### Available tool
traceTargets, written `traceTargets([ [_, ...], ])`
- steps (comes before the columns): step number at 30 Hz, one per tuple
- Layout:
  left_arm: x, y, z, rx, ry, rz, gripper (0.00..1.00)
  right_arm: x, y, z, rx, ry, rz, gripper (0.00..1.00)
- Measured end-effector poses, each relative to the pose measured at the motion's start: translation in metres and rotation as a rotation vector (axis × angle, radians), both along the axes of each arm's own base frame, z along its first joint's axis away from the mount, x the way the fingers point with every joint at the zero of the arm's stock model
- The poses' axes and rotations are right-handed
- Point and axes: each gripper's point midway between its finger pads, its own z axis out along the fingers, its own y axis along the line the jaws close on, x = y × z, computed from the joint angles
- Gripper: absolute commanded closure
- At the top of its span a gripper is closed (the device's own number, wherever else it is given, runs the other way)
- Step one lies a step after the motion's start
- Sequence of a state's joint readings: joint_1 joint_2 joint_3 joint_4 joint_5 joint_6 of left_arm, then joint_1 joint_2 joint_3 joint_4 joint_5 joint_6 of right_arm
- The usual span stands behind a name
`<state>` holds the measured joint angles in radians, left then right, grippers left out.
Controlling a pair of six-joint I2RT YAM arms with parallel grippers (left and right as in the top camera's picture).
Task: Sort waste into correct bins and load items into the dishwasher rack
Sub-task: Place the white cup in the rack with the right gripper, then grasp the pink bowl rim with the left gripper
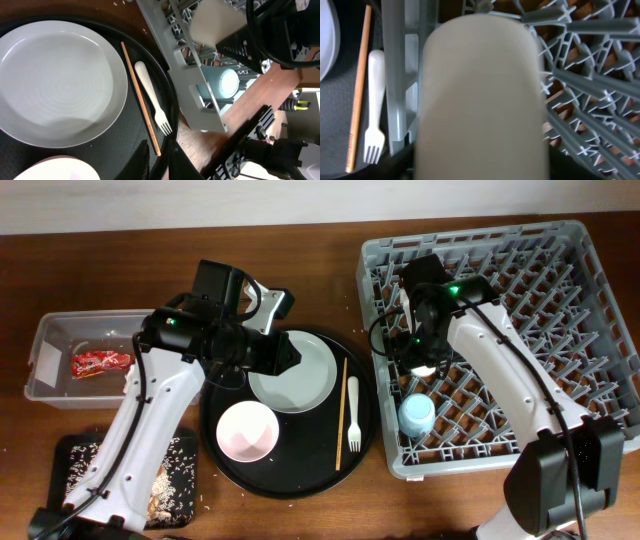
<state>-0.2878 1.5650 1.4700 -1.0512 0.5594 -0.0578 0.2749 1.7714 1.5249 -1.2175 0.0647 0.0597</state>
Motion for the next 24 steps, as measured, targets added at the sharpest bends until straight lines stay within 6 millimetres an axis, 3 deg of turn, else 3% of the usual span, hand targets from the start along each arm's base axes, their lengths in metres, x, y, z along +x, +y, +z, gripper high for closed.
traceTargets([
  [9, -0.001, 0.001, -0.001, 0.006, 0.004, 0.002, 0.86, -0.002, -0.001, 0.005, -0.005, 0.007, 0.0, 0.1],
  [11, -0.002, 0.007, -0.006, 0.042, 0.017, 0.02, 0.86, -0.002, 0.0, 0.025, 0.005, -0.01, -0.001, 0.0],
  [14, -0.007, 0.025, -0.018, 0.148, 0.074, 0.104, 0.85, -0.01, 0.002, 0.076, 0.062, -0.112, 0.001, 0.01],
  [15, -0.009, 0.035, -0.024, 0.202, 0.095, 0.139, 0.81, -0.018, 0.002, 0.093, 0.084, -0.146, -0.004, 0.01],
  [16, -0.017, 0.059, -0.034, 0.327, 0.144, 0.224, 0.78, -0.021, 0.002, 0.099, 0.094, -0.16, -0.007, 0.01],
  [17, -0.017, 0.069, -0.037, 0.379, 0.152, 0.265, 0.64, -0.024, 0.003, 0.1, 0.1, -0.155, -0.006, 0.06],
  [18, -0.022, 0.078, -0.04, 0.426, 0.17, 0.29, 0.33, -0.028, 0.002, 0.098, 0.1, -0.131, -0.006, 0.24],
  [19, -0.023, 0.083, -0.041, 0.45, 0.177, 0.31, 0.31, -0.03, 0.003, 0.097, 0.101, -0.121, -0.007, 0.37],
  [20, -0.024, 0.088, -0.042, 0.475, 0.18, 0.323, 0.28, -0.033, 0.003, 0.097, 0.102, -0.107, -0.002, 0.41],
  [21, -0.025, 0.09, -0.043, 0.489, 0.183, 0.335, 0.08, -0.035, 0.003, 0.096, 0.103, -0.1, -0.009, 0.4],
  [22, -0.026, 0.093, -0.045, 0.501, 0.19, 0.339, 0.01, -0.036, 0.002, 0.096, 0.102, -0.095, -0.009, 0.39],
  [24, -0.032, 0.097, -0.056, 0.524, 0.218, 0.349, 0.01, -0.039, 0.002, 0.095, 0.099, -0.084, -0.01, 0.39],
])
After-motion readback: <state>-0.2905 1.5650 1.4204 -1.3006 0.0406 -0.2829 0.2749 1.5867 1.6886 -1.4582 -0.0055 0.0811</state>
